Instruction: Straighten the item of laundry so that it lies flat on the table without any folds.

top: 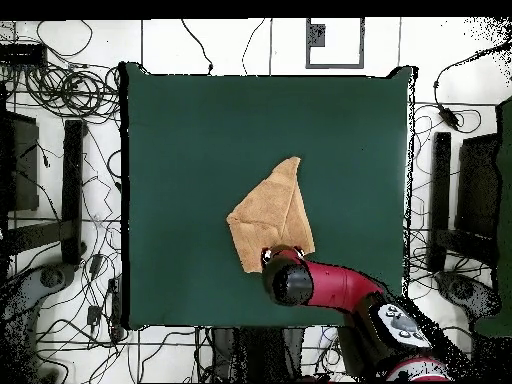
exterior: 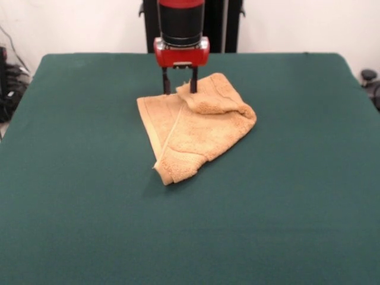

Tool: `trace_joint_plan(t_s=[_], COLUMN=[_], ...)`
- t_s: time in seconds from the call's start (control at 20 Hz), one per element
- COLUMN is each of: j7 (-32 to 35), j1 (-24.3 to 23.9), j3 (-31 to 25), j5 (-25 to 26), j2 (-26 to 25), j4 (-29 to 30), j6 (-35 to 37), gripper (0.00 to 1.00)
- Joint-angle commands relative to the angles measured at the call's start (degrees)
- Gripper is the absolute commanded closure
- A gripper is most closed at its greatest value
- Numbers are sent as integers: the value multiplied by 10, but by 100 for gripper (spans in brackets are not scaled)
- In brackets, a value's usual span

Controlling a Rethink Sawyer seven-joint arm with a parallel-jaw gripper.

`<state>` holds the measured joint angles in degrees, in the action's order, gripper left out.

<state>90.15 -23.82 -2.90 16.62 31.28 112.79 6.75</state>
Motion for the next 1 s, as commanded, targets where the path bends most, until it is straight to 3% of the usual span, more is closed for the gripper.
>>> trace_joint_plan(t_s=[0.05,0.35,0.75,1.0], j7=[90,85,98,104], j1=[23,23,25,38], j3=[-5,-11,-7,4], j5=[0,0,3,-4], j2=[-15,-24,-87,-84], j4=[6,0,-19,-16], j6=[-8,-7,-68,-81], gripper=[0,0,0,0])
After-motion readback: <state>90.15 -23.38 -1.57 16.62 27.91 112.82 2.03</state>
